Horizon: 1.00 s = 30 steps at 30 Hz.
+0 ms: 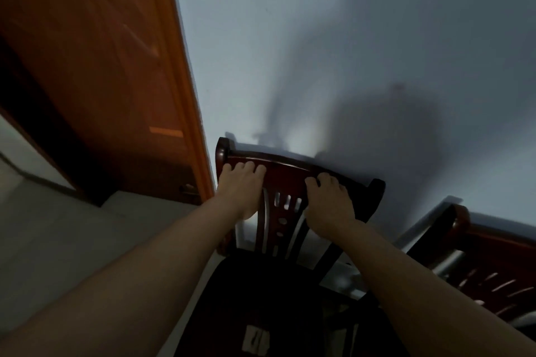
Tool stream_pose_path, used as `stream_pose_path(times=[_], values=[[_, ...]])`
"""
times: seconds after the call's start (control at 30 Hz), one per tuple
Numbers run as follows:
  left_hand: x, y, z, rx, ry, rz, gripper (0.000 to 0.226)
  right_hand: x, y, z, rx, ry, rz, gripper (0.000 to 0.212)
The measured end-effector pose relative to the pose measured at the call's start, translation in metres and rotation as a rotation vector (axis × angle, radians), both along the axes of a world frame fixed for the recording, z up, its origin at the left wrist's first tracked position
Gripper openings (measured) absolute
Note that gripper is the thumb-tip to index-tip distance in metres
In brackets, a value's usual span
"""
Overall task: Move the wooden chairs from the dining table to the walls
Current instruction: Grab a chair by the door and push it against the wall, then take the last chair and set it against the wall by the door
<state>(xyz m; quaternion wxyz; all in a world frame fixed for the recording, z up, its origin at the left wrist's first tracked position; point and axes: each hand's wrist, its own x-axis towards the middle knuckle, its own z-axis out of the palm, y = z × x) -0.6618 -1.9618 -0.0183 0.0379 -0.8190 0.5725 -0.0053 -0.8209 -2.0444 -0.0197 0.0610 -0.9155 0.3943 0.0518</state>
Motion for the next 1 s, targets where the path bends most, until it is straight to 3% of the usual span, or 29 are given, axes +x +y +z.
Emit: stream_pose_path(times=[0.27,0.6,1.0], values=[[-0.043,0.094,0.028,0.043,0.125,0.191,0.043,-0.02,0.057,0.022,0.073,-0.105,0.169,0.057],[-0.036,0.226,0.051,0.062,0.259,0.524,0.054,0.016,0.138,0.045,0.171,-0.027,0.4,0.069],[0.025,0.419,0.044,-0.054,0.412,0.973,0.069,0.143,0.303,0.036,0.184,0.068,0.724,0.074]])
